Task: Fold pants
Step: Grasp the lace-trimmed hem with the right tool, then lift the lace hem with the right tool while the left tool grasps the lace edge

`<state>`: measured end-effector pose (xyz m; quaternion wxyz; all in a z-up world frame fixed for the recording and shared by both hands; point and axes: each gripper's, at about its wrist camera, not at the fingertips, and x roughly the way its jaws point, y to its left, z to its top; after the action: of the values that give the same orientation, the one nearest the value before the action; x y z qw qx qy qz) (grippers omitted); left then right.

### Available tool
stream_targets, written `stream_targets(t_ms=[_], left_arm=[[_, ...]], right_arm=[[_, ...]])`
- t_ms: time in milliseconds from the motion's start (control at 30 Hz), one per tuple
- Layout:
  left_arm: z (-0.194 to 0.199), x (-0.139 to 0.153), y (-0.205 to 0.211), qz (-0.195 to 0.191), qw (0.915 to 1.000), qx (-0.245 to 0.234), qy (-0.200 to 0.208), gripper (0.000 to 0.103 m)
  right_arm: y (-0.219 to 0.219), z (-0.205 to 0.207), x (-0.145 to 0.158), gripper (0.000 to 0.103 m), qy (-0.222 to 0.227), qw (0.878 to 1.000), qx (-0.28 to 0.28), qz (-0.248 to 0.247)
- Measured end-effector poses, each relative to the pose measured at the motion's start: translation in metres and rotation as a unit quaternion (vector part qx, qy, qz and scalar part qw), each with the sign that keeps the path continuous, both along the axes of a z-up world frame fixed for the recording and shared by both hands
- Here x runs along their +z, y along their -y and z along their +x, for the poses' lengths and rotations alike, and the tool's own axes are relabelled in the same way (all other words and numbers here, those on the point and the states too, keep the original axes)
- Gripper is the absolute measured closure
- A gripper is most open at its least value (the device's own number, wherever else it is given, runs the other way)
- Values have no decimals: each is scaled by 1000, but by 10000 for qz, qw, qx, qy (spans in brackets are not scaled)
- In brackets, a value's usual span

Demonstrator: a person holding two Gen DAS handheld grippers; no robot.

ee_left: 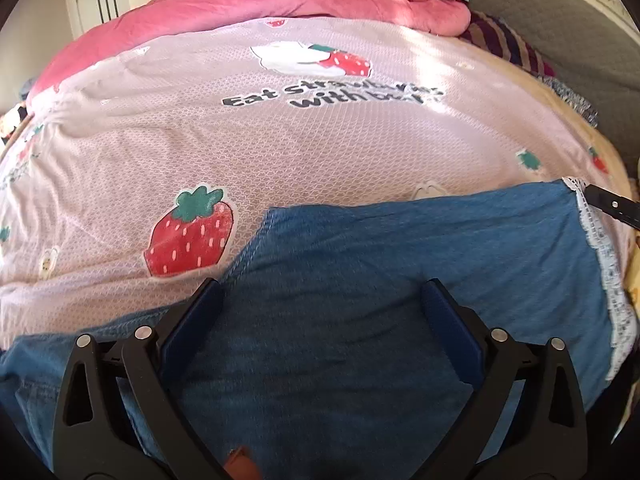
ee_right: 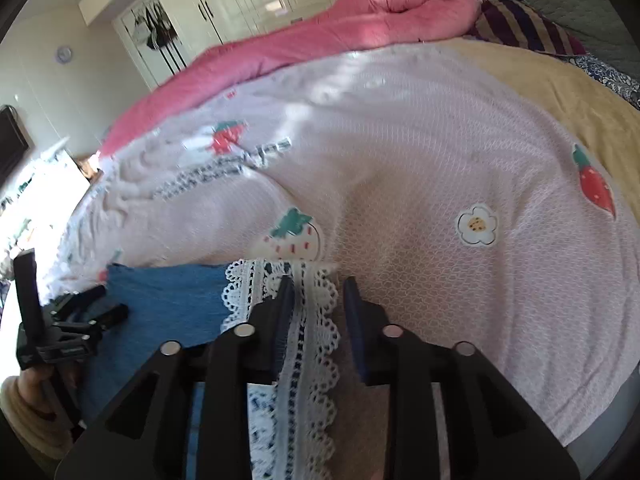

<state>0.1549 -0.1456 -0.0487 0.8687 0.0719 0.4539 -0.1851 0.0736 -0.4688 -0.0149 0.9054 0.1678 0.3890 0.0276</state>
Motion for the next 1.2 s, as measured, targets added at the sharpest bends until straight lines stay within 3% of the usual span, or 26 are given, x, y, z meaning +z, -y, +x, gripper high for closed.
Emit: stream_targets(t_ms=[33, 67, 167, 333, 400, 633, 833, 1033, 1200], left_arm=[[-2, 3, -1, -48, 10000, -15, 17, 9], [-4, 6, -1, -82, 10000, -27, 43, 9], [-12, 17, 2, -200, 9997, -110, 106, 9], [-24, 37, 11, -319, 9987, -270, 294, 9], [-29, 44, 14, -360, 9983, -316, 337, 9], [-47, 56, 18, -564, 9970, -428, 318, 9], [-64, 61, 26, -669, 9947, -761, 181, 9], [-69, 68, 43, -628, 9914, -1123, 249, 9], [-67, 73, 75, -501, 9839, -1679, 351, 9]], right_arm=[[-1, -7, 4, 54, 63, 10000, -8, 16], [-3, -15, 9, 51, 119, 9999, 17, 32], [-10, -38, 15, 50, 154, 9998, 120, 19], [-14, -76, 20, 37, 195, 9997, 135, 77], [-17, -90, 21, 36, 186, 9996, 199, 75], [-33, -110, 32, 23, 226, 9989, 339, -221], [-47, -122, 39, 17, 289, 9980, 482, -279], [-47, -131, 36, 16, 173, 9981, 561, 177], [-44, -131, 24, 16, 20, 9988, 452, 197]])
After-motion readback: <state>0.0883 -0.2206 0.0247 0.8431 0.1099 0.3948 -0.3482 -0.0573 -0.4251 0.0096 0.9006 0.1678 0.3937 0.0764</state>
